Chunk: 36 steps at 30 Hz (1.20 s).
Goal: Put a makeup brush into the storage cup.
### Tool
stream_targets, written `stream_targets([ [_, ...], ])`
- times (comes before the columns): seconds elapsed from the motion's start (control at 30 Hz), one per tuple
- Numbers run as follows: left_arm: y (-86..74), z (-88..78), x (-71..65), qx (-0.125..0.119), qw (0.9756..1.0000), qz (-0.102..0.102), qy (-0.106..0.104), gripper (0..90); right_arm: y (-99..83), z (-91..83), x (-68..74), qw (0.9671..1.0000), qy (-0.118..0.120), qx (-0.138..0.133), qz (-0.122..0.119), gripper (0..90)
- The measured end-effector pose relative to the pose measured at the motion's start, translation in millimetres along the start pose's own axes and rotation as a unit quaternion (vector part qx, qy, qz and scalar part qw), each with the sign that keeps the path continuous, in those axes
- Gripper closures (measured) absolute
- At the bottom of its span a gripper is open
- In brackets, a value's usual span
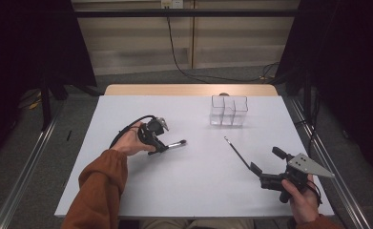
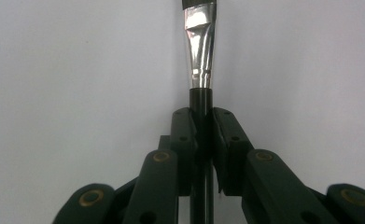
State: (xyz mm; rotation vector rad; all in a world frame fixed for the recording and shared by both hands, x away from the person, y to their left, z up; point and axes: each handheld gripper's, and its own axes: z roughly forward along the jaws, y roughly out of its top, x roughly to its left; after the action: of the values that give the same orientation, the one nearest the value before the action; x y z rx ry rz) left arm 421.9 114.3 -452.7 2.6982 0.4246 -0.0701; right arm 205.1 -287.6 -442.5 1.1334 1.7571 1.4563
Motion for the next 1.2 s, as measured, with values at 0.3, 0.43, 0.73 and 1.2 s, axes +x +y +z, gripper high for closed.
stream_targets([
  [0.3,-5.5,-3.9,2.7,-0.026,0.9994,-0.024,-0.001,79.8,0.1,-0.4,0.0,1.0,0.0,-0.001,-0.001,0.0],
  [0.43,-8.1,-7.3,3.1,-0.04,0.9985,-0.036,-0.004,79.8,0.0,0.0,-0.2,1.0,0.0,0.0,0.0,0.0],
  [0.73,-9.9,-19.4,-2.0,-0.092,0.9941,-0.057,0.004,79.8,0.1,-0.1,0.0,1.0,0.0,-0.001,0.0,0.0],
  [1.2,-23.0,-31.1,-8.4,-0.172,0.9808,-0.089,0.023,79.8,0.3,1.0,0.5,1.0,0.0,-0.001,0.003,0.0],
])
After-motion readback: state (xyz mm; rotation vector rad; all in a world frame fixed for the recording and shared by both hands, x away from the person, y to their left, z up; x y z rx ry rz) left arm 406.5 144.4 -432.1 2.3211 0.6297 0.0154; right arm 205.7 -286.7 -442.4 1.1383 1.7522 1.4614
